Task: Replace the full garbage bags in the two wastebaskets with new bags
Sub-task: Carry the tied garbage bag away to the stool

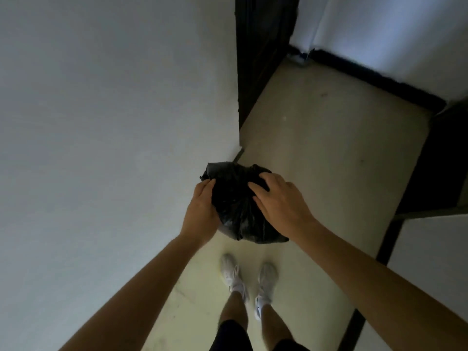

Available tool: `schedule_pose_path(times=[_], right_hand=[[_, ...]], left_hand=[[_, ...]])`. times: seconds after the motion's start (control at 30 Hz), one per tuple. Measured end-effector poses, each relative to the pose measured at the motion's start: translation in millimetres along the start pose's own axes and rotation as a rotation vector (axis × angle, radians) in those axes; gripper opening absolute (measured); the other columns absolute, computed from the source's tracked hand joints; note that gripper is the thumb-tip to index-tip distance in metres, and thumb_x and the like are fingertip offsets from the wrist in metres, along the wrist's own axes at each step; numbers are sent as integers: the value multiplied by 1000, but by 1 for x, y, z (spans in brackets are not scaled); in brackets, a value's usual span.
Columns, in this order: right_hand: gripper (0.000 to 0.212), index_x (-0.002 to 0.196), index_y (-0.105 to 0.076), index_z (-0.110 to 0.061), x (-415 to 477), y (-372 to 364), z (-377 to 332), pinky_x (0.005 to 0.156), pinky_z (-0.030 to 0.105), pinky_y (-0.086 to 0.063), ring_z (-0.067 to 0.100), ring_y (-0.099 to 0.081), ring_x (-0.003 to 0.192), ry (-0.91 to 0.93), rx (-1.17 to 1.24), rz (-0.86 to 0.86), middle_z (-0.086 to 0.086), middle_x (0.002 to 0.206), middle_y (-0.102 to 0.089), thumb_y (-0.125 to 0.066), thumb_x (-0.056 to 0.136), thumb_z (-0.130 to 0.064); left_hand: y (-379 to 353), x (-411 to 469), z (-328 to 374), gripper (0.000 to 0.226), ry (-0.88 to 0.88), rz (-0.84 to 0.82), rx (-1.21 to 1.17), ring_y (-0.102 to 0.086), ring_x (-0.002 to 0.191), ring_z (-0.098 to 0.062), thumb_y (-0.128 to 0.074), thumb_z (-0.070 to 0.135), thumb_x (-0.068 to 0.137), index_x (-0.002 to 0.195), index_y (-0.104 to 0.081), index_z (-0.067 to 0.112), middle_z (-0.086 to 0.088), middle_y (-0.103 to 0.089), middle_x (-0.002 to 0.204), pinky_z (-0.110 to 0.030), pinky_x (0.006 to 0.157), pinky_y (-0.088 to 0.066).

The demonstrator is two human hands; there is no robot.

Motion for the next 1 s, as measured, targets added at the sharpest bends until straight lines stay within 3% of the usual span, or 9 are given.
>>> schedule_pose_path(times=[0.13,0.23,0.3,0.5,0.57,0.67,0.77,0.87,1.0], right_hand=[[42,128,-63,-18,18,-132,26,70,40,-56,35,-62,102,-207,163,-100,16,120,-60,-68,87,-15],[39,135,-53,-20,26,-246,39,75,38,-52,32,-62,102,-323,274,-284,11,117,-61,-54,97,-15],[35,134,-53,-20,31,-317,48,80,38,-50,31,-62,103,-373,316,-350,10,117,-62,-48,99,-13],[36,133,-56,-17,34,-473,61,89,37,-46,33,-59,111,-447,373,-415,14,123,-61,-46,99,-9],[39,138,-53,-16,41,-503,60,93,37,-45,33,-57,116,-398,387,-442,16,128,-60,-45,100,-8],[45,147,-44,-17,53,-526,55,100,37,-42,33,-53,125,-296,402,-493,15,139,-56,-42,102,-12],[45,148,-42,-19,62,-512,52,103,41,-42,31,-51,128,-274,392,-476,10,142,-54,-39,103,-17],[47,149,-38,-17,69,-465,45,104,44,-43,31,-46,132,-216,344,-421,10,148,-47,-40,102,-21],[54,151,-35,-7,74,-364,35,105,51,-43,40,-37,139,-92,189,-249,23,156,-32,-45,101,-26]], left_hand=[[-89,49,-98,53,303,-43,-99,-43,133,-29,-43,-5,91,143,-43,5,-15,-44,145,-29,108,-31],[-165,74,-174,57,466,-126,-148,-45,131,-30,-40,-3,88,144,-43,10,-12,-44,145,-40,111,-37],[-215,83,-224,60,562,-167,-193,-50,125,-31,-40,4,84,143,-44,15,-11,-46,142,-49,104,-44],[-323,106,-337,64,581,-246,-133,-56,116,-34,-36,15,72,133,-55,11,-16,-58,127,-49,97,-48],[-341,110,-361,56,588,-237,-129,-60,108,-33,-39,13,74,126,-58,10,-15,-63,118,-41,87,-52],[-347,119,-379,44,588,-205,-131,-57,116,-31,-46,4,87,130,-53,7,-16,-60,125,-33,87,-46],[-330,124,-376,48,535,-177,-95,-56,117,-32,-44,21,87,133,-50,7,-18,-56,130,-39,95,-46],[-294,121,-346,52,433,-159,0,-43,131,-35,-42,25,94,142,-40,5,-21,-43,144,-44,105,-38],[-207,106,-269,56,242,14,208,-23,145,-37,-37,33,102,152,-27,8,-20,-20,159,-51,114,-25]])
Point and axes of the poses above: each hand's wrist, its own x-axis towards the middle knuckle, its own y-axis out of the back of the hand, z = x × y, the point moved 8 cm from there along x, towards the middle knuckle
